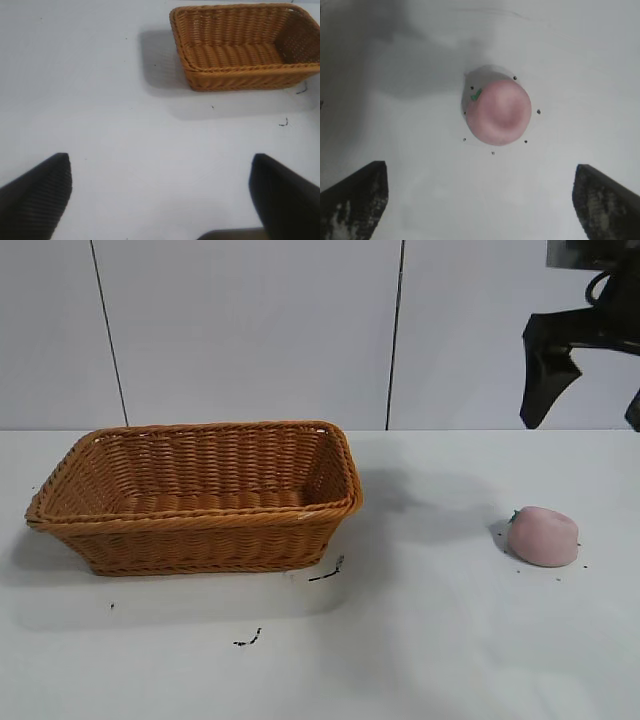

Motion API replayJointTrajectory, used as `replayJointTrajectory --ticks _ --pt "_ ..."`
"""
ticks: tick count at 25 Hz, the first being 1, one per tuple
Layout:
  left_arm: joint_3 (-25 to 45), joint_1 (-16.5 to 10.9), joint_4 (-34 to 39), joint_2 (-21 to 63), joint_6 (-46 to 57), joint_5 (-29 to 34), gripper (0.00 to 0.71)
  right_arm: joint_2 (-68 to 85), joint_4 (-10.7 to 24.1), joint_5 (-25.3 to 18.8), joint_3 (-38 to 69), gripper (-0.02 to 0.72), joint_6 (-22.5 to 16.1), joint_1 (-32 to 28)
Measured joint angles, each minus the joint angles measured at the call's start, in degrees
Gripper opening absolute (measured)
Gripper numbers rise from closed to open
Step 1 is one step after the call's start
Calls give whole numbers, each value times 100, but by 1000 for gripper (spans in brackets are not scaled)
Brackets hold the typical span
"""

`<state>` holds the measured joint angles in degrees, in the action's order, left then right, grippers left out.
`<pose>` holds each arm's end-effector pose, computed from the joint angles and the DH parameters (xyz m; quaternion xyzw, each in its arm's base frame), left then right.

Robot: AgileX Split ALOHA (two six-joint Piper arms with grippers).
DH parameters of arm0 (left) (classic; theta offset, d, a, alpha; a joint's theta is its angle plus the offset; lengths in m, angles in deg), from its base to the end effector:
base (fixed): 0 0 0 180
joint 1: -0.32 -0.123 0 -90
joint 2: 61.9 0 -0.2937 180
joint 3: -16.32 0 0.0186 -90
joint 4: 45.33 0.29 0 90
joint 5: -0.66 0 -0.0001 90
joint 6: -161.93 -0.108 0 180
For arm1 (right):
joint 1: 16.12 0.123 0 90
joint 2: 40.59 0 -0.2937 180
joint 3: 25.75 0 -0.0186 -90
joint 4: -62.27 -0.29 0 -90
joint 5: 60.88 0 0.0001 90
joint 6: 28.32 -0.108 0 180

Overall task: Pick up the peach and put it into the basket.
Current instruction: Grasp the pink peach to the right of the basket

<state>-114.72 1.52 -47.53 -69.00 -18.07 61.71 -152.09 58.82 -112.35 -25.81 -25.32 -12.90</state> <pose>0.0347 -0.0044 0.2874 0.0098 0.8529 -0.0246 0.5214 0.4151 0.0285 0.2045 -0.0386 0.9878 0.0264 0.1485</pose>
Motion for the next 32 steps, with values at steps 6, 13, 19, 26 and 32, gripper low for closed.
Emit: replayJointTrajectory --ticks 6,13,19,26,32 --pt "0 0 0 0 0 0 693 -1005 0 410 -73 695 12 0" --pt "0 0 0 0 0 0 693 -1678 12 942 -73 695 12 0" --pt "0 0 0 0 0 0 693 -1867 31 1138 -73 695 12 0" --pt "0 0 0 0 0 0 693 -1869 90 1101 -73 299 12 0" --pt "0 0 0 0 0 0 693 -1644 268 1054 -94 -1 12 0"
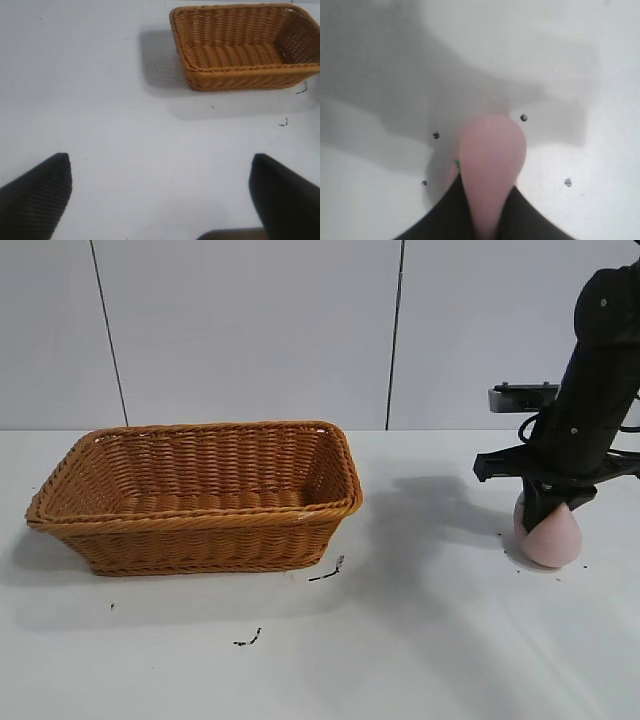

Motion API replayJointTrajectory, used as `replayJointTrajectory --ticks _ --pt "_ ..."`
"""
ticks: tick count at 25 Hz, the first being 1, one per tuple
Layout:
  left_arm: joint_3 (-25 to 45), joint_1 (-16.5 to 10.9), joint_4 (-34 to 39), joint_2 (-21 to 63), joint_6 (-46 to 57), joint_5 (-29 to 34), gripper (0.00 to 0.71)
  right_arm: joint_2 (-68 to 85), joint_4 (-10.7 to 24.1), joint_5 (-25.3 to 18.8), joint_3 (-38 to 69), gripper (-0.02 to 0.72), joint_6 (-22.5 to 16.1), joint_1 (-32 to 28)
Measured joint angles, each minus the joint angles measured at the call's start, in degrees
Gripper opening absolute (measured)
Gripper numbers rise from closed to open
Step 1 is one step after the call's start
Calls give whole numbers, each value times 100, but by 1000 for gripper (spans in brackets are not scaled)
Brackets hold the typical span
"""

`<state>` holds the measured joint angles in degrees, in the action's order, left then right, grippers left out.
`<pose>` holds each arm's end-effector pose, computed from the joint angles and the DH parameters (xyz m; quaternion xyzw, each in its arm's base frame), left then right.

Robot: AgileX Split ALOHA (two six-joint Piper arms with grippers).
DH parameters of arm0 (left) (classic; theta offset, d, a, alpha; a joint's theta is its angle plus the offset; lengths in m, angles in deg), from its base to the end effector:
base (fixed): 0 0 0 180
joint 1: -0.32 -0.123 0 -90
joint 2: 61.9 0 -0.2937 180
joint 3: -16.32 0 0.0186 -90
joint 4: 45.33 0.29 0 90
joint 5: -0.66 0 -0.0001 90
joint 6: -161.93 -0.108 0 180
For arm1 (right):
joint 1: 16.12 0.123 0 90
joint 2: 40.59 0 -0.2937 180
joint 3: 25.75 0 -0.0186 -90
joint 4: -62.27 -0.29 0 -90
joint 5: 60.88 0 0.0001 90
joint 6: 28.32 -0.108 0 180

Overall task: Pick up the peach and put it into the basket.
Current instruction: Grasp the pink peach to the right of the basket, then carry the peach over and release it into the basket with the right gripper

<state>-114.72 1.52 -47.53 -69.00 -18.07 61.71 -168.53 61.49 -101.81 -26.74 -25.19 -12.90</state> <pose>0.0347 -0.0044 0.2874 0.0098 0.8529 -0.0246 0.5214 0.4453 0.0260 0.0896 -0.0504 0.9931 0.0051 0.1056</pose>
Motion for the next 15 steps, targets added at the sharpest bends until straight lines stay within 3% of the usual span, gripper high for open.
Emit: replayJointTrajectory --ticks 6,12,15 --pt "0 0 0 0 0 0 693 844 45 -183 -71 -1 0 0" --pt "0 0 0 0 0 0 693 1224 15 -1097 -1185 -1 0 14" --pt "0 0 0 0 0 0 693 1162 21 -1322 -1774 -1 0 177"
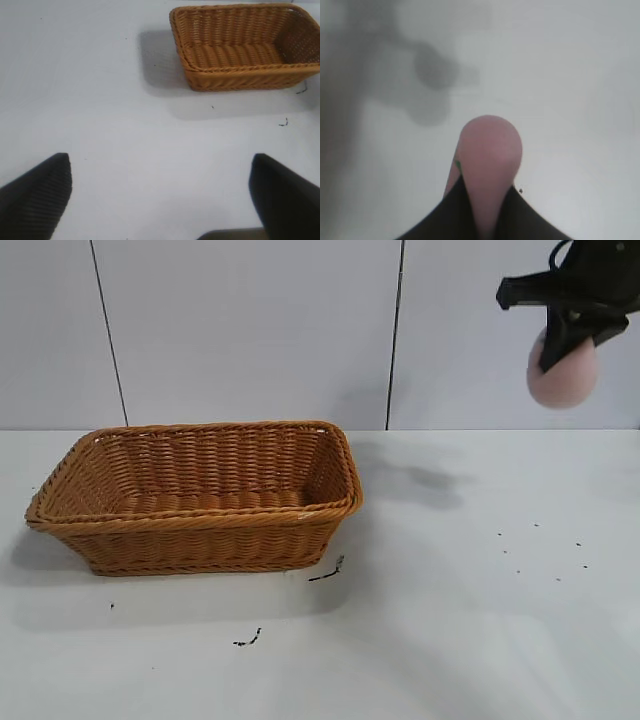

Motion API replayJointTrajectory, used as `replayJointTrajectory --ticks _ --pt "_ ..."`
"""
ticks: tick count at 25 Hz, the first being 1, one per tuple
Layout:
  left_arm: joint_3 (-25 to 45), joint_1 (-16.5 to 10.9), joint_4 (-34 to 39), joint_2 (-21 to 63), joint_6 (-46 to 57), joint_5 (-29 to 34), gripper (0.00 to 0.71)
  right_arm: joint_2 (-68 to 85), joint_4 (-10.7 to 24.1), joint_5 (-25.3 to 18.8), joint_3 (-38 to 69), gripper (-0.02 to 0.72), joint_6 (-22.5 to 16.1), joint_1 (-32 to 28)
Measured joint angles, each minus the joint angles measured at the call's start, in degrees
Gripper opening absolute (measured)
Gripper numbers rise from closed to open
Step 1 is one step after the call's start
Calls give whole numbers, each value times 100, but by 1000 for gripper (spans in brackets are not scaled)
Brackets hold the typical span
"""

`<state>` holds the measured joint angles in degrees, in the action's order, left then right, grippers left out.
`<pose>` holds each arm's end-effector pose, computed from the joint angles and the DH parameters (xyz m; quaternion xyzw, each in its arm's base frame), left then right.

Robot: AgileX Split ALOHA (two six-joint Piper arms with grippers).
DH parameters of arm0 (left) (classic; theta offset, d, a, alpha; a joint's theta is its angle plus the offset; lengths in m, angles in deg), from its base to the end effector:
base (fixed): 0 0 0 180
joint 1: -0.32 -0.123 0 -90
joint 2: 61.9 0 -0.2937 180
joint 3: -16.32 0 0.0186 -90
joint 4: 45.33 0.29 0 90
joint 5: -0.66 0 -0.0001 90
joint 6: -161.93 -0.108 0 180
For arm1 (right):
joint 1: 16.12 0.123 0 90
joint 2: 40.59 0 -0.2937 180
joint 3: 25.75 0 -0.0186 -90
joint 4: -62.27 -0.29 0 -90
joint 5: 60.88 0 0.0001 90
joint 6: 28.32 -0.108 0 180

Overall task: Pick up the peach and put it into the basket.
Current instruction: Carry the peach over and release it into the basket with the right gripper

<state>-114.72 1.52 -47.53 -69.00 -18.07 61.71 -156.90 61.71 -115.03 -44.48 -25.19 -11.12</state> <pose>0.0347 -0.0044 0.2874 0.0098 0.8529 -0.0246 0.5214 0.4693 0.0419 0.2713 -0.0669 0.9674 0.0085 0.2441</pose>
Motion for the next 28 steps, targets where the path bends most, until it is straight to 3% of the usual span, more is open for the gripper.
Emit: replayJointTrajectory --ticks 8,14,22,28 --pt "0 0 0 0 0 0 693 -605 -18 -331 -1418 -3 2 1142" --pt "0 0 0 0 0 0 693 -931 -99 -286 -1707 -3 2 2098" --pt "0 0 0 0 0 0 693 -1606 -194 324 -1707 -3 2 2925" --pt "0 0 0 0 0 0 693 -2430 -261 1028 -1707 -3 8 3040"
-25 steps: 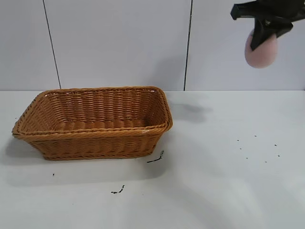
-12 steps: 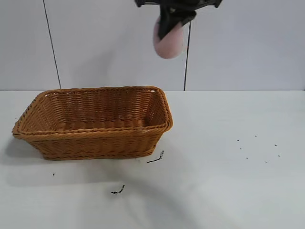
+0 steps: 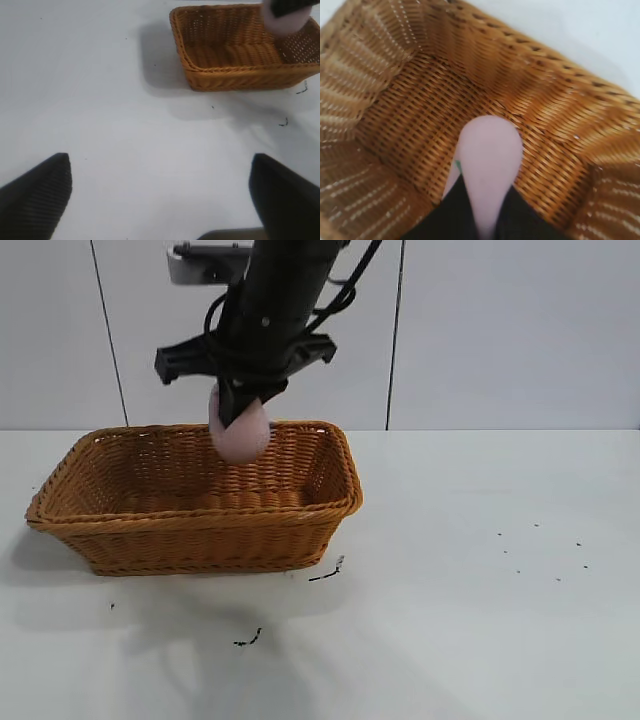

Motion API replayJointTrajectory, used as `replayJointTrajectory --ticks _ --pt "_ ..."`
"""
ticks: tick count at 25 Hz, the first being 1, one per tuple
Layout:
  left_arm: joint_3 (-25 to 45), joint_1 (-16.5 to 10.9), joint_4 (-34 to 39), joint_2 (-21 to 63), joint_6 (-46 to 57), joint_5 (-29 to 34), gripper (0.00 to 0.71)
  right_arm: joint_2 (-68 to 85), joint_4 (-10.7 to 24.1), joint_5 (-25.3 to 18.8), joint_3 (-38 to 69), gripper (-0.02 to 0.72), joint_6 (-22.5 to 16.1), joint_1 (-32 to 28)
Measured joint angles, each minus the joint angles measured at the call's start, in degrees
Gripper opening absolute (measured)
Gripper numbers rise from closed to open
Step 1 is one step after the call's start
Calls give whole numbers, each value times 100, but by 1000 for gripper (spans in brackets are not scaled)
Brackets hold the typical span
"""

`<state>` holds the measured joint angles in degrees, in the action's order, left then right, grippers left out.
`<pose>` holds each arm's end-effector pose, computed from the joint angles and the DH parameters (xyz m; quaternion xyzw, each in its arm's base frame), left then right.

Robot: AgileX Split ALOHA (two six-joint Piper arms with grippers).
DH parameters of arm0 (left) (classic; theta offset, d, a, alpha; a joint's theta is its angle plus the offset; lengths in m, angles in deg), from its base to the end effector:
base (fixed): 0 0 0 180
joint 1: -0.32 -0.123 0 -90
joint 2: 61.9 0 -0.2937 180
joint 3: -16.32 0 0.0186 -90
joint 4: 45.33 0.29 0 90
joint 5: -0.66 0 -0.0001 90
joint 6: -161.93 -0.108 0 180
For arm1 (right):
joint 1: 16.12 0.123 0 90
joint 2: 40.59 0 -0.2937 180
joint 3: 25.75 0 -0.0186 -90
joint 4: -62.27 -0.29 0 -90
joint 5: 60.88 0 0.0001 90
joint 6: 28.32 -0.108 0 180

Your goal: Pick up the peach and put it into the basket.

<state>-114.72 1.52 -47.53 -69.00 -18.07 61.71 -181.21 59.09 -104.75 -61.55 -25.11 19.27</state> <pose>0.0347 -0.0044 0.2874 0.0098 0.8529 -0.0246 0.5214 0.4608 0.3325 0.1609 -0.3048 0.9131 0.0977 0.2525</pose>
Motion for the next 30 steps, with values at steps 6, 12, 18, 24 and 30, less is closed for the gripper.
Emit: replayJointTrajectory --ticks 6,12,18,24,30 --pt "0 0 0 0 0 0 693 -449 0 186 0 106 120 0" --pt "0 0 0 0 0 0 693 -441 0 297 -22 613 124 0" --pt "0 0 0 0 0 0 693 -129 0 80 -29 687 124 0" --pt "0 0 0 0 0 0 693 463 7 -481 -306 689 59 -176" --pt "0 0 0 0 0 0 693 553 23 -847 -648 695 -92 -1042"
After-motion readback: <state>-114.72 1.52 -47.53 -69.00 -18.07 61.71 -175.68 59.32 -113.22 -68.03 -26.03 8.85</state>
